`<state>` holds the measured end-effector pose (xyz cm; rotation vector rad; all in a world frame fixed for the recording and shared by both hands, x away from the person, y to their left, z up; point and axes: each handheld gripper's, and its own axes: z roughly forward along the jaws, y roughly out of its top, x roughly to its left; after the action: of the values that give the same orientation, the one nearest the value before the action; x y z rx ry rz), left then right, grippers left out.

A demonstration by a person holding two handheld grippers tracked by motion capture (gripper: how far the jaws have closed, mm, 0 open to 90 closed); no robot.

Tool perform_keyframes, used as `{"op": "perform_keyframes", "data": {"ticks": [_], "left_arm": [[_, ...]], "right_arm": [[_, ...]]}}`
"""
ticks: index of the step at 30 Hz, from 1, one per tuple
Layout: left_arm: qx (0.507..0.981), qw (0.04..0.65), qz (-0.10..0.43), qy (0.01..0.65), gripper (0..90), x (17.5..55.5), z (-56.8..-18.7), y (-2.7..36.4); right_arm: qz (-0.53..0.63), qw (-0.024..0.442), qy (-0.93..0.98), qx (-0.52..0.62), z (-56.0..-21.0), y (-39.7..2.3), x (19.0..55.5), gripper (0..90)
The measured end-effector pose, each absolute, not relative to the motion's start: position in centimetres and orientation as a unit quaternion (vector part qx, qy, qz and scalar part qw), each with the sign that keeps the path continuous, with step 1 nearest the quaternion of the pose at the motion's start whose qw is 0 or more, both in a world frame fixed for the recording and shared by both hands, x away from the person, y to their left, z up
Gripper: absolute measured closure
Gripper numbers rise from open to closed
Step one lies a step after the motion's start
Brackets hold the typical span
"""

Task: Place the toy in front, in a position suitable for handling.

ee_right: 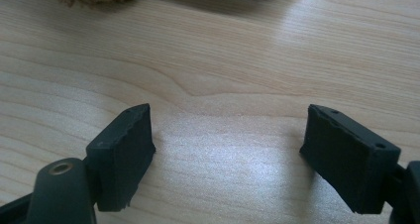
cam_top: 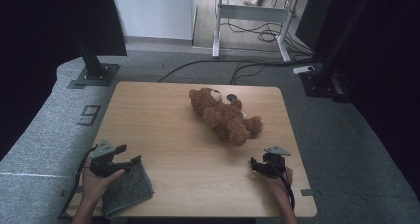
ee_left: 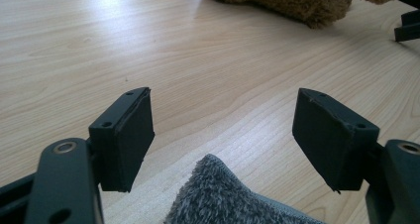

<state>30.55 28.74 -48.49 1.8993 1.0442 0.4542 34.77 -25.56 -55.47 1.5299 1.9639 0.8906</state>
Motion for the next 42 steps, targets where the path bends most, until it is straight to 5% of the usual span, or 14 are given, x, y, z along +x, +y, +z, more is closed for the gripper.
{"op": "perform_keyframes", "data": {"ticks": [11, 24, 42], "left_arm": [[0.765, 0.450, 0.183, 0.424, 24.1, 30.5, -48.4, 28.8], [0.767, 0.451, 0.178, 0.421, 24.2, 30.5, -48.6, 28.6], [0.769, 0.451, 0.174, 0.419, 24.3, 30.6, -48.7, 28.5]], "right_arm": [[0.357, 0.263, 0.706, 0.552, -54.5, -25.6, 34.0, 21.2], [0.434, 0.276, 0.696, 0.502, -49.0, -23.2, 32.7, 21.3], [0.464, 0.245, 0.717, 0.459, -44.8, -16.2, 39.1, 24.1]]}}
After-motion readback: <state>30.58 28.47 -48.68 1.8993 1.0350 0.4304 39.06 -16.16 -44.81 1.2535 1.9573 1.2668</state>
